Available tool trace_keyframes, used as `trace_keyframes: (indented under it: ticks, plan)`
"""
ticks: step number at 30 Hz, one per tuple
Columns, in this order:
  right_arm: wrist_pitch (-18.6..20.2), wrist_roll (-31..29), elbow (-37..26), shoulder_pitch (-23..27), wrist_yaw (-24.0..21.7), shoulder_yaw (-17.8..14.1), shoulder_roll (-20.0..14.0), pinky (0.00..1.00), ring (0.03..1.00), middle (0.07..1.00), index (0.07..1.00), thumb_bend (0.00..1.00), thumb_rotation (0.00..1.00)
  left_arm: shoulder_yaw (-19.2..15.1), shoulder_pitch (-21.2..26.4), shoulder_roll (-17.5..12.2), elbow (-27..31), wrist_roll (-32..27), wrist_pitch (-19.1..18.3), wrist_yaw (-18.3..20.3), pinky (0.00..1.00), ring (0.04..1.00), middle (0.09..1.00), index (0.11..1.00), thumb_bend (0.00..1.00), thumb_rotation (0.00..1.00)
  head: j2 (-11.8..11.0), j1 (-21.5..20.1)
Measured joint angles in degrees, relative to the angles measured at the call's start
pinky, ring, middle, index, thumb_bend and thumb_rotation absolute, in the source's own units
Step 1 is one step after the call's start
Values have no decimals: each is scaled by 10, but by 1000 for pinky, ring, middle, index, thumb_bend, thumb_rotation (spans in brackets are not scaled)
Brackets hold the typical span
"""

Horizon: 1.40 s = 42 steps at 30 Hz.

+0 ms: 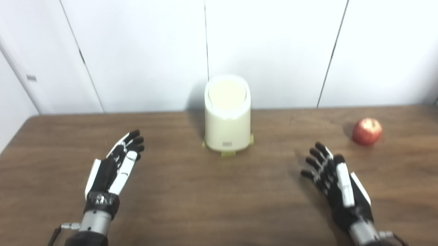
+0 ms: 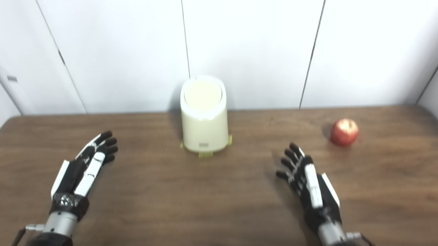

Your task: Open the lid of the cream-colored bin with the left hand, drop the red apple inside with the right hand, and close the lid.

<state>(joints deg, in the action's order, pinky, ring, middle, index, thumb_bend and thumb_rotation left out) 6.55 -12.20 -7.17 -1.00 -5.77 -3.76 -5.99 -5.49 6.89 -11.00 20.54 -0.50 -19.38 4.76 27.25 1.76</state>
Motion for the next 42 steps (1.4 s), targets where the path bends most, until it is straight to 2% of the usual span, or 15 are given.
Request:
trace_keyframes:
  ticks: [4,5,8,13,15,18,22,24,29,34,37,42]
  plan:
    - [0,1,-1,0,0,0,0,787,905,935,943,549,953,16,40,-7,1,14,-37,4,818,858,874,906,435,632,-3,3]
    - [0,1,1,0,0,-1,0,789,902,931,944,544,954,20,45,-8,2,16,-46,6,824,860,879,908,400,629,-4,4]
    - [-4,2,12,-1,0,-1,0,798,904,930,947,531,962,42,66,-18,1,26,-56,21,828,861,884,911,390,623,-7,4]
    - [-25,2,23,-1,-4,-2,1,820,908,935,954,505,977,66,135,-44,-5,52,-70,36,826,862,891,918,433,621,-12,4]
    - [-30,2,26,-1,-4,-2,1,816,906,933,950,524,969,79,167,-53,-15,63,-71,44,803,846,880,905,487,623,-13,0]
    - [-31,2,28,1,-4,-2,2,806,910,941,954,547,953,88,210,-54,-46,80,-73,47,790,842,880,901,520,591,-15,-1]
    - [-31,2,28,1,-4,-3,2,794,907,934,947,560,937,108,268,-55,-109,92,-74,59,771,856,877,898,534,497,-17,0]
    - [-31,2,28,2,-4,-4,3,792,906,935,948,560,940,126,297,-60,-132,107,-73,66,742,832,865,882,596,448,-18,1]
    - [-31,3,28,3,-4,-3,4,802,906,937,952,543,952,176,371,-68,-202,165,-73,79,696,816,864,886,727,403,-17,4]
    - [-35,5,24,2,-4,-3,7,805,913,942,952,543,967,197,416,-66,-257,194,-74,100,677,808,860,894,817,351,-13,5]
    - [-37,6,16,-1,-4,0,11,810,915,941,954,563,966,215,436,-66,-288,208,-73,111,664,839,886,917,850,333,-11,5]
    - [-35,6,-6,-1,-4,4,13,807,911,942,954,580,967,251,468,-63,-342,245,-73,123,653,851,908,933,904,196,-5,5]
